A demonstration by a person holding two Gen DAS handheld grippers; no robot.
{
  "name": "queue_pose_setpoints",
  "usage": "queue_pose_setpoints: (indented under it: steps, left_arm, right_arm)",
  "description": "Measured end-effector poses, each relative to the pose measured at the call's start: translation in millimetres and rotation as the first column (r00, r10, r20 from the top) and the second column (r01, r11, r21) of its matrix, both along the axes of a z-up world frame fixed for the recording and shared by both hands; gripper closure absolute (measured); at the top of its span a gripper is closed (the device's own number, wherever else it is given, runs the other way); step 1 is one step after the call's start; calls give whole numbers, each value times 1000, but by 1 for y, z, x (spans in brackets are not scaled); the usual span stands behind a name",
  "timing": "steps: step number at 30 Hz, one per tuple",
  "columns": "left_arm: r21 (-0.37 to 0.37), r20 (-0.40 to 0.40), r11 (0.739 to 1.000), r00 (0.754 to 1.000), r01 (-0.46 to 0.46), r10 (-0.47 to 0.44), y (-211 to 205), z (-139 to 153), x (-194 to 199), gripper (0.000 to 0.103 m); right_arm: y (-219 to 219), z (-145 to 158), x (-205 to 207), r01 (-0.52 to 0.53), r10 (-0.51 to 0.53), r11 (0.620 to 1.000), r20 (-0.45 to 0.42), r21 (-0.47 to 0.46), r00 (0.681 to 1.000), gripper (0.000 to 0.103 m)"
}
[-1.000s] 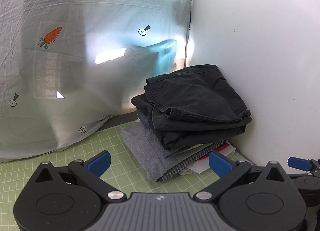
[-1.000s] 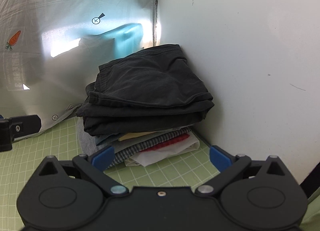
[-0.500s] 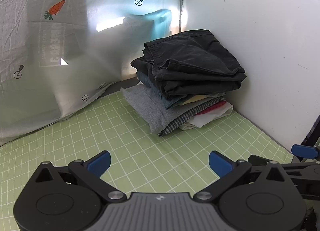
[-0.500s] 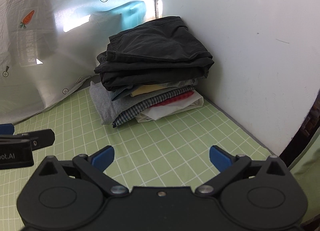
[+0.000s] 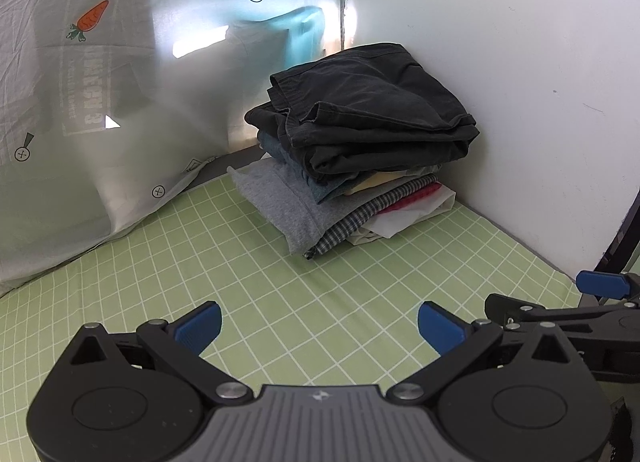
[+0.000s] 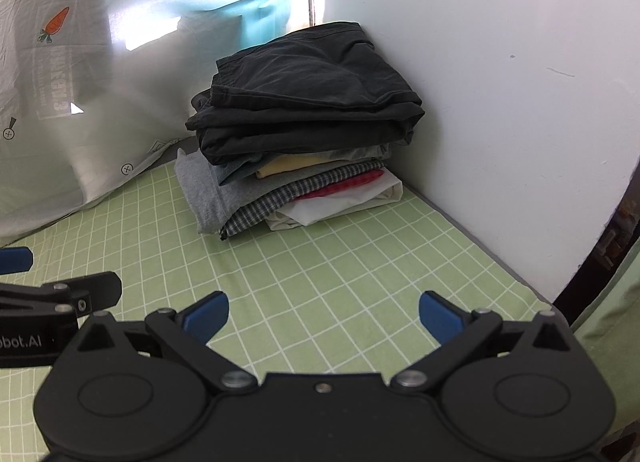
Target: Fold clothes
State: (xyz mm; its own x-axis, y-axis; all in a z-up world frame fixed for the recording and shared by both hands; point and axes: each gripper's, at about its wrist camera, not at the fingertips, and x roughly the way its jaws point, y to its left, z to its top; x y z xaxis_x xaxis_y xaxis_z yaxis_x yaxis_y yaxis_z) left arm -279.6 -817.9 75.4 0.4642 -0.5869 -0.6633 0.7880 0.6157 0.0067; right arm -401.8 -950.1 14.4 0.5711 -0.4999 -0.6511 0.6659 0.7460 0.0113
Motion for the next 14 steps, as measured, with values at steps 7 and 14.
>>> queue_pose_setpoints:
  steps: [7, 14]
  left_arm:
    - [-2, 1, 1000, 1000, 1, -1, 0, 1, 0, 0]
    - [-5, 1, 1000, 1000, 0, 0, 0, 1, 0, 0]
  right_arm:
    - [0, 0, 1, 1, -1, 1000, 4, 4, 1000, 1]
    - [1, 0, 0, -2, 2, 1000, 1, 2, 1000, 1]
